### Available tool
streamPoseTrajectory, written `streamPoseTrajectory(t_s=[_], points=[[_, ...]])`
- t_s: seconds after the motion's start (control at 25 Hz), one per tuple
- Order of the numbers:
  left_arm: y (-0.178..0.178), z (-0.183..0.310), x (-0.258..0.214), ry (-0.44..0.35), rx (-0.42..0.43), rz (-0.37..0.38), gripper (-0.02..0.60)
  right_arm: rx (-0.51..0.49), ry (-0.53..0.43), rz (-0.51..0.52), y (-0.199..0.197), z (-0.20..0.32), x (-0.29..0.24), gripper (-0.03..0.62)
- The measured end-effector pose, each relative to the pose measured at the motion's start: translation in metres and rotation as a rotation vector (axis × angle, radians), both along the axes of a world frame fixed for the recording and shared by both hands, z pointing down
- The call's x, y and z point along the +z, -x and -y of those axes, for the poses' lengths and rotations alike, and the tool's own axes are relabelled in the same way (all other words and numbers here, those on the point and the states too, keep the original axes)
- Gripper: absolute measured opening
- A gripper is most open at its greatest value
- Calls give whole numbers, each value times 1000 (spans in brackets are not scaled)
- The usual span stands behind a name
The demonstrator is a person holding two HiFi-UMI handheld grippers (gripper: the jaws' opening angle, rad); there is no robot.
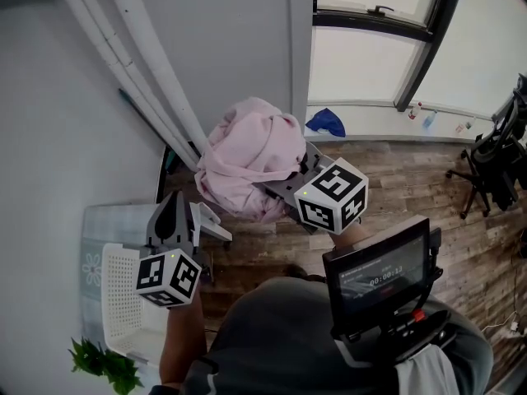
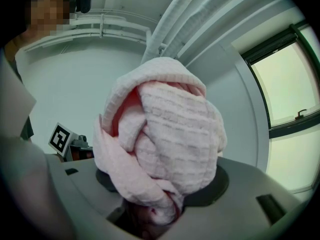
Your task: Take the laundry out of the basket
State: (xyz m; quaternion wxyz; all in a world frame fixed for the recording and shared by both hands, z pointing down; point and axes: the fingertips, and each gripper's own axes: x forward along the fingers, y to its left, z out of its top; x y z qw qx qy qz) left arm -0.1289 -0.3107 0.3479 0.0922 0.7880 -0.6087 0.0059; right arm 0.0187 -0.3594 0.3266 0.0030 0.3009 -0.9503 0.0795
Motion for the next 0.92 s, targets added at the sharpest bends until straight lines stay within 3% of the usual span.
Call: streamPoseTrajectory(t_s=[0.92], points=[[0,2,-7,10,6,-3,9,24,-8,-17,0,4,-6,288]])
